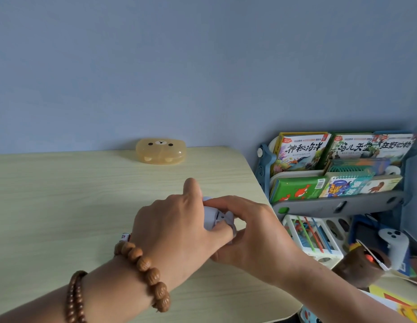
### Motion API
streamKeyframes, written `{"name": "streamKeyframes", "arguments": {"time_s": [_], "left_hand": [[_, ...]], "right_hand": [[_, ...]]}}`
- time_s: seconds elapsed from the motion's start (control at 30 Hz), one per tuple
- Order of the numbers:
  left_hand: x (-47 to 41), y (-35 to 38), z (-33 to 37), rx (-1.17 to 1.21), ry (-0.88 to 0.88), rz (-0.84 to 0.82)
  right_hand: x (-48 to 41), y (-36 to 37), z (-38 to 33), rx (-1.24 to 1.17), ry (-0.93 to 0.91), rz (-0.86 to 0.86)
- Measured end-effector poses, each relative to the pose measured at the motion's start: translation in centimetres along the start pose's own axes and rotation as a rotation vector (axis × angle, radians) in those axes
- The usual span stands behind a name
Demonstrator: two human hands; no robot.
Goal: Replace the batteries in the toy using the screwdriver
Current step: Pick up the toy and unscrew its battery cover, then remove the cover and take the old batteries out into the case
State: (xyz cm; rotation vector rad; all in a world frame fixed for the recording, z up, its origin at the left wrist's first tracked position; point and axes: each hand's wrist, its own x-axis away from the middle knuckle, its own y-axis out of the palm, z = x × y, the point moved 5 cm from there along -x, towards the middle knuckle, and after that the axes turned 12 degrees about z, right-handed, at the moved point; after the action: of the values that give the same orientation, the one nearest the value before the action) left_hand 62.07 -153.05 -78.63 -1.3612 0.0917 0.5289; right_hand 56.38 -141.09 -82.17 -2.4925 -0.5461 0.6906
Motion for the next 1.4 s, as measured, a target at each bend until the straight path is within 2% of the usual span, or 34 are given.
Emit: {"name": "streamKeyframes", "arguments": {"time_s": [0.13,0.2,0.3,0.47,0.53,0.63,0.7,0.8,0.87,0.93,1.03,1.1,1.2,1.23,1.33,1.4], "left_hand": [[-0.2,0.2,-0.8,-0.012,0.08,0.093],[-0.5,0.5,-1.2,-0.012,0.185,0.156],[-0.8,1.0,-1.8,0.018,0.296,0.158],[-1.9,-0.4,-3.4,0.351,0.253,0.241],[-2.8,-1.1,-4.1,0.584,0.112,0.234],[-4.1,-0.3,-6.1,0.973,-0.387,0.086],[-4.0,0.3,-6.9,1.211,-0.617,-0.054],[-3.4,0.4,-7.5,1.449,-0.731,-0.261],[-3.2,0.2,-8.4,1.523,-0.8,-0.349],[-3.0,-0.4,-9.9,1.554,-0.819,-0.368],[-2.6,-1.6,-13.1,1.594,-0.712,-0.31],[-1.8,-2.0,-16.1,1.485,-0.631,-0.231],[-0.1,-1.9,-20.1,1.244,-0.627,-0.129],[0.4,-1.9,-21.3,1.121,-0.614,-0.091],[1.4,-2.3,-23.7,0.484,-0.431,0.084],[2.2,-2.2,-24.1,0.311,-0.321,0.167]], "right_hand": [[-0.1,-0.1,0.0,-0.038,0.021,-0.01],[-0.2,-0.2,-0.1,-0.048,0.018,-0.01],[-0.3,-0.2,-0.2,-0.046,0.025,-0.019],[-0.3,-0.2,0.4,-0.051,0.086,-0.048],[-0.3,-0.2,0.5,-0.061,0.119,-0.061],[-0.3,-0.1,0.5,-0.057,0.131,-0.088],[-0.4,-0.1,0.4,-0.037,0.124,-0.095],[-0.5,0.0,0.6,-0.021,0.121,-0.082],[-0.5,0.1,0.9,-0.011,0.117,-0.07],[-0.5,0.2,1.2,-0.019,0.118,-0.064],[-0.5,0.3,1.4,-0.022,0.12,-0.059],[-0.6,0.3,1.5,-0.016,0.12,-0.054],[-0.5,0.3,1.4,-0.018,0.13,-0.045],[-0.5,0.3,1.4,-0.016,0.134,-0.041],[-0.4,0.4,1.2,-0.017,0.152,-0.051],[-0.4,0.4,1.1,-0.024,0.16,-0.053]]}}
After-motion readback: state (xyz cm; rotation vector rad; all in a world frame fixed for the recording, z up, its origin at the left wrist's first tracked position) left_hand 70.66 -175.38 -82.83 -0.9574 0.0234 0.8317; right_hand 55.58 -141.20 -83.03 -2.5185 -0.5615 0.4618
